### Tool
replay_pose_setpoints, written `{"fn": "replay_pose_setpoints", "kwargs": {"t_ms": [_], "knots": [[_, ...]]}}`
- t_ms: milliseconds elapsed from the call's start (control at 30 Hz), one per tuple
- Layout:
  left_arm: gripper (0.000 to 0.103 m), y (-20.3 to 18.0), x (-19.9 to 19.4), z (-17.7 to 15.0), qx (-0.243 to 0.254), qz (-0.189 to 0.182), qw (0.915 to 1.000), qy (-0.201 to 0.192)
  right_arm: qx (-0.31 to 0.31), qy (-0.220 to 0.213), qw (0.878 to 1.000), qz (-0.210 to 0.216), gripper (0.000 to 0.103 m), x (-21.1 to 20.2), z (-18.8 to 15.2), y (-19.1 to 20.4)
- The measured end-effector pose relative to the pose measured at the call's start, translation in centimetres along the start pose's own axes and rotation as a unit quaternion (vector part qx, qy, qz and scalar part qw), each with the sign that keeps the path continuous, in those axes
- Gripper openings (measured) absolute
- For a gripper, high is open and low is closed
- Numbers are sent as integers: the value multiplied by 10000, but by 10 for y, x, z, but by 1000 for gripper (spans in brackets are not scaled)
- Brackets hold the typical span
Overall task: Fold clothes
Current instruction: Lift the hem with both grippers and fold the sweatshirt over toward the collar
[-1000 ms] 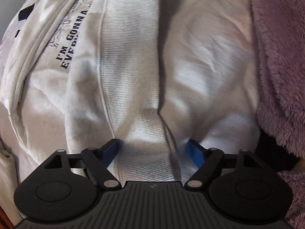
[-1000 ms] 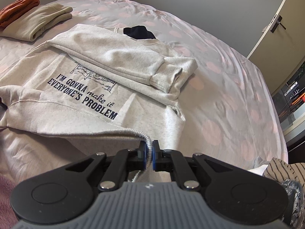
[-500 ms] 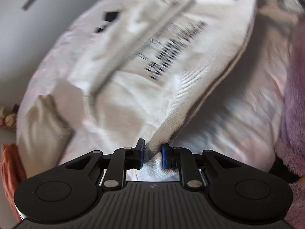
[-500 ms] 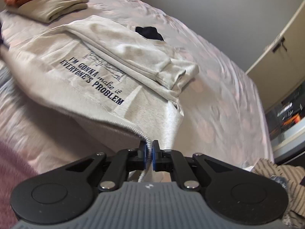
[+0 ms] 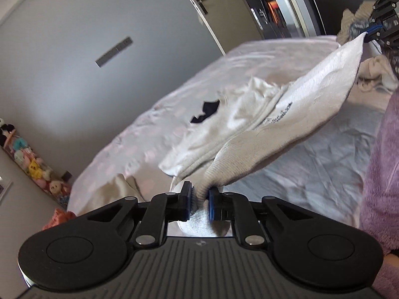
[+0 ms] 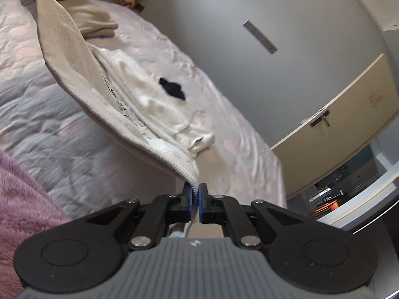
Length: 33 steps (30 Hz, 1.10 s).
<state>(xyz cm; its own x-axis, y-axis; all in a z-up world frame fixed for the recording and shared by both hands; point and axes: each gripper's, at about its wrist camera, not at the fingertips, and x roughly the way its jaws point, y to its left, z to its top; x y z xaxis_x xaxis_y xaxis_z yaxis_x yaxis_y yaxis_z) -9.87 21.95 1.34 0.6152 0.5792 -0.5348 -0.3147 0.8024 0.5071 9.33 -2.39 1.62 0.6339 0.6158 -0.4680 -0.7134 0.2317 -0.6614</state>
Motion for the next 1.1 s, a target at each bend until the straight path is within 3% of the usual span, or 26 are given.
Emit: {"fn": "replay_pose_setpoints", "kwargs": {"t_ms": [300,500,633,767,867,933,1100], "knots": [[11,17,-65,0,13,107,9990,-431,193,-518,9976,-418,2,-82,7,-18],[11,16,-87,-10,53,-142,9995,-274,186,-815,9942,-676,0,-141,-3,-15],[10,1,-65,-17,337,-217,9992,47,461,-627,9970,-16,0,-136,-6,-19],[10,-4,-60,-27,307,-240,9991,176,125,-378,9973,618,3,-118,-11,1],[10,-4,-60,-35,205,-223,9992,255,-259,-197,9938,1067,12,-106,-16,23],[9,-3,-59,-38,152,-231,9992,291,-499,-102,9905,1281,27,-102,-19,34],[4,-2,-58,-41,86,-234,9992,324,-1055,98,9797,1700,39,-98,-27,59]]}}
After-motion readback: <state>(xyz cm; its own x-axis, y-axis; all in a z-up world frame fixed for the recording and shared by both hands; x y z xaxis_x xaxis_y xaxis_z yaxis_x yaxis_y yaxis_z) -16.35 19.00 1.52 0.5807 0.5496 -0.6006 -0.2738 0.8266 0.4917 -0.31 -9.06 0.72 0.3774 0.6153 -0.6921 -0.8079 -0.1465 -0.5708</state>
